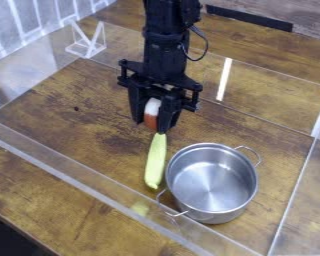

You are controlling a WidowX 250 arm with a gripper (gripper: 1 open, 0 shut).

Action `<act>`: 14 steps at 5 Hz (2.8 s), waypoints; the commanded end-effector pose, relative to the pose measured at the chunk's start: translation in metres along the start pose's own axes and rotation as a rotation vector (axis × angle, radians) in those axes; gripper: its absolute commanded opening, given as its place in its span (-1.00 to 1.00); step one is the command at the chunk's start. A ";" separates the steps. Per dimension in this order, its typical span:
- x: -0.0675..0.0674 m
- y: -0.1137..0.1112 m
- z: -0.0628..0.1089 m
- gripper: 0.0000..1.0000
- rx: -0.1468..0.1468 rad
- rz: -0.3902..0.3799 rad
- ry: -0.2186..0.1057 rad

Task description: Remove the mushroom from the silver pot and put it on the table

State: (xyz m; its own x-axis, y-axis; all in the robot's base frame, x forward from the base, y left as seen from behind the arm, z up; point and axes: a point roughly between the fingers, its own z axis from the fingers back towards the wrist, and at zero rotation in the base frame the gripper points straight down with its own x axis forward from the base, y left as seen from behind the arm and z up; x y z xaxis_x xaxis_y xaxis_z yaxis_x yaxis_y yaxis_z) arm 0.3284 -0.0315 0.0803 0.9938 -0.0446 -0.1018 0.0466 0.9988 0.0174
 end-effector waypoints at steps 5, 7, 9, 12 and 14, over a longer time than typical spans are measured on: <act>-0.017 0.024 0.058 -1.00 0.005 0.230 -0.178; -0.025 0.035 0.042 -1.00 0.012 0.240 -0.195; -0.029 0.029 0.038 -1.00 0.020 0.269 -0.204; -0.035 0.044 0.036 -1.00 0.033 0.359 -0.205; -0.039 0.041 0.037 1.00 0.045 0.344 -0.209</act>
State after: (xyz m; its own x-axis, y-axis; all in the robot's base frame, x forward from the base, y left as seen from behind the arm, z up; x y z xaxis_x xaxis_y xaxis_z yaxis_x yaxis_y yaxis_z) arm 0.2932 0.0134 0.1019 0.9541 0.2943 0.0551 -0.2980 0.9514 0.0773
